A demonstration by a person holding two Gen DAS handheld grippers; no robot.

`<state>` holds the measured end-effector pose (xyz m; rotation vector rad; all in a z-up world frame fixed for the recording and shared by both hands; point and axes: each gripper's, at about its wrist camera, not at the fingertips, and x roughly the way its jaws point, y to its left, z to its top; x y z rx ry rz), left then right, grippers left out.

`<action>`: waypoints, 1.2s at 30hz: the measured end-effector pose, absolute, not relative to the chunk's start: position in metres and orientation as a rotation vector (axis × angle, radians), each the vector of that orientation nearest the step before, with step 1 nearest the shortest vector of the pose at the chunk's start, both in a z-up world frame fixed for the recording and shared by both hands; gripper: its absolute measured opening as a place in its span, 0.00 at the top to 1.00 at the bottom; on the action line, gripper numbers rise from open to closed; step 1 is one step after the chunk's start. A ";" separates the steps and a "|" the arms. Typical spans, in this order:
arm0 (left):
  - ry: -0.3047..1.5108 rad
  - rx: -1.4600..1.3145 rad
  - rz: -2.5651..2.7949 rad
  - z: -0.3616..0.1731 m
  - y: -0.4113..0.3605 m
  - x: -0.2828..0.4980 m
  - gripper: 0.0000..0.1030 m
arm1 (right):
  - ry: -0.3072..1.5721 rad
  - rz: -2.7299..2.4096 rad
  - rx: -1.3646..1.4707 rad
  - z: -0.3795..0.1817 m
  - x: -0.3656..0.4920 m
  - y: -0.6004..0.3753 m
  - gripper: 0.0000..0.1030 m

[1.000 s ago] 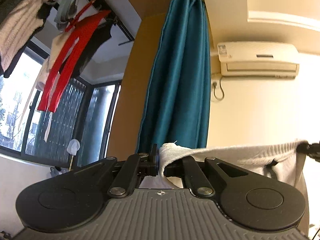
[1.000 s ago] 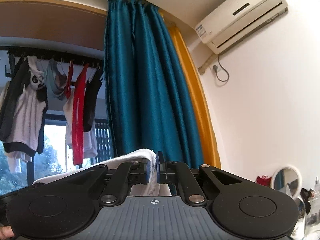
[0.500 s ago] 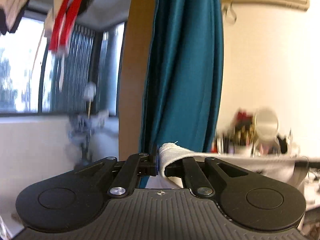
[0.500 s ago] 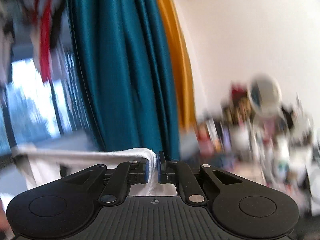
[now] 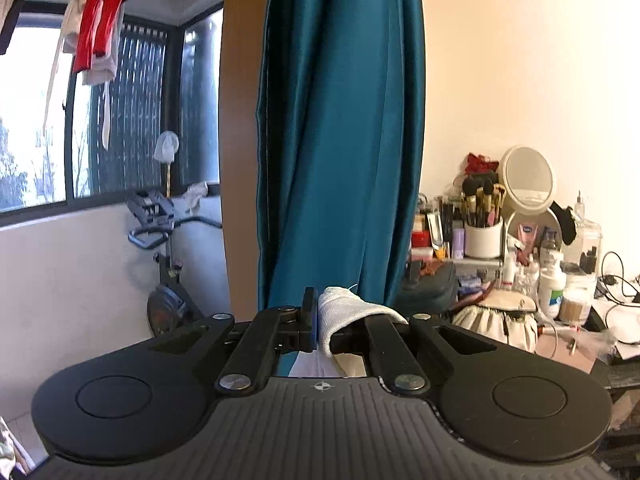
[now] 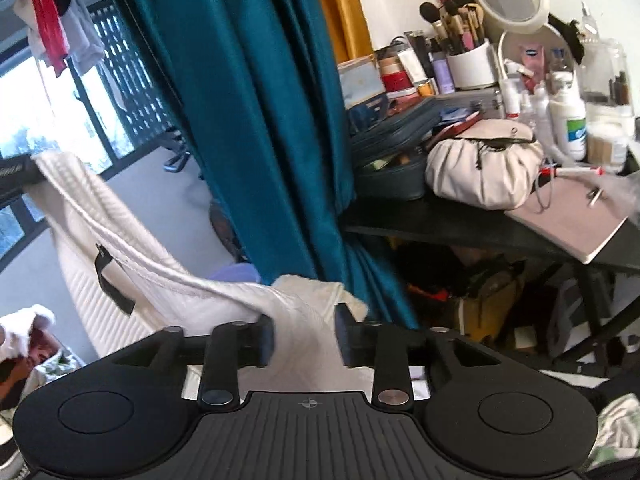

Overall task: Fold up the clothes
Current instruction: 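Carry the held jacket with both grippers across the room toward the bed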

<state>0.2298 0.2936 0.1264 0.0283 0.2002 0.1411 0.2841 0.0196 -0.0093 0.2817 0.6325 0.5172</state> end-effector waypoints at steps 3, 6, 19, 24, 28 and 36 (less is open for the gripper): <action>0.170 0.041 0.145 0.131 0.290 0.235 0.96 | 0.633 0.552 0.263 -0.010 0.278 0.017 0.50; 0.144 0.054 0.145 0.137 0.286 0.236 0.96 | 0.632 0.581 0.241 -0.014 0.269 0.010 0.45; 0.053 0.102 0.097 0.167 0.259 0.217 0.96 | 0.668 0.489 0.121 -0.077 0.293 0.041 0.04; 0.006 0.112 0.055 0.183 0.258 0.196 0.96 | 0.694 0.605 0.204 -0.083 0.319 0.068 0.01; -0.042 0.100 0.034 0.196 0.263 0.183 0.96 | 0.658 0.731 0.167 -0.076 0.314 0.090 0.01; -0.140 0.074 0.026 0.221 0.284 0.171 0.96 | 0.332 0.758 0.292 0.002 0.270 0.072 0.01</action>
